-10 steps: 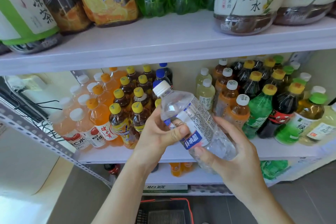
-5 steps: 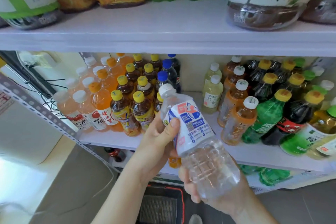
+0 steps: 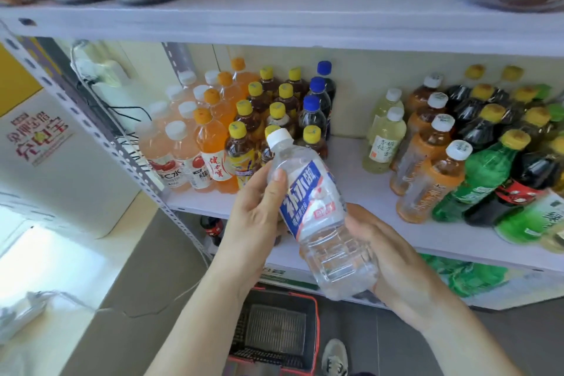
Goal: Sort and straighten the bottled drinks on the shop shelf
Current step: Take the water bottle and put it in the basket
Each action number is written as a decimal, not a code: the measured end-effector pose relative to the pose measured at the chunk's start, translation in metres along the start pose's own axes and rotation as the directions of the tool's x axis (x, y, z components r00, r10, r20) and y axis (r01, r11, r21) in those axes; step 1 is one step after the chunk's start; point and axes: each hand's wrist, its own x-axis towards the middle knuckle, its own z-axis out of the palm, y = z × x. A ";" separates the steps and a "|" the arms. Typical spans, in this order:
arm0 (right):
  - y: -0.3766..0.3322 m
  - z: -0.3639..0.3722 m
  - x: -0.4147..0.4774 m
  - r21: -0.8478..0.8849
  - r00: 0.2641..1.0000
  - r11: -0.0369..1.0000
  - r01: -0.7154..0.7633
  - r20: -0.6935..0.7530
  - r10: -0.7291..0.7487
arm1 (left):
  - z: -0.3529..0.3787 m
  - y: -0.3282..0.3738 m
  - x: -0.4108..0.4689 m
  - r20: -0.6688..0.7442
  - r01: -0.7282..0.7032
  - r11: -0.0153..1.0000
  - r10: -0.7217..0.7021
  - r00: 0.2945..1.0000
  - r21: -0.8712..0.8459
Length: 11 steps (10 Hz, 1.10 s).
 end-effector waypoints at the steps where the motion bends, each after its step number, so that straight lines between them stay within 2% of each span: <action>1: 0.045 0.012 -0.007 -0.389 0.972 0.893 0.228 0.042 -0.230 | -0.019 0.002 -0.017 0.005 -0.001 1.000 0.001 1.000 -0.008; 2: 0.064 0.018 -0.010 -0.404 0.969 0.882 0.243 0.051 -0.244 | -0.037 0.005 -0.031 0.047 0.011 1.000 -0.010 0.999 -0.022; 3: 0.092 0.020 -0.018 -0.255 0.938 0.903 0.346 0.099 -0.332 | -0.052 0.006 -0.043 0.076 0.033 0.999 -0.030 0.997 -0.035; 4: 0.116 0.028 -0.039 -0.125 0.854 0.856 0.502 0.229 -0.468 | -0.060 0.007 -0.052 0.149 0.057 0.991 -0.038 0.988 -0.122; 5: 0.130 0.033 -0.057 -0.203 0.788 0.762 0.615 0.115 -0.605 | -0.059 0.007 -0.056 0.309 0.119 0.953 -0.028 0.951 -0.278; 6: 0.137 0.043 -0.072 -0.360 0.691 0.644 0.675 0.000 -0.723 | -0.052 0.006 -0.060 0.466 0.167 0.923 0.016 0.885 -0.348; 7: 0.141 0.047 -0.083 -0.514 0.544 0.510 0.690 -0.098 -0.834 | -0.049 0.005 -0.060 0.496 0.189 0.923 0.002 0.868 -0.335; 8: 0.143 0.044 -0.089 -0.614 0.471 0.440 0.656 -0.123 -0.874 | -0.050 -0.001 -0.060 0.489 0.220 0.911 -0.023 0.872 -0.349; 9: 0.144 0.040 -0.088 -0.651 0.471 0.432 0.624 -0.129 -0.873 | -0.051 -0.010 -0.060 0.476 0.238 0.911 -0.054 0.878 -0.336; 11: 0.134 0.021 -0.077 -0.757 0.574 0.431 0.491 -0.091 -0.814 | -0.055 -0.029 -0.059 0.327 0.305 0.893 -0.195 0.925 -0.331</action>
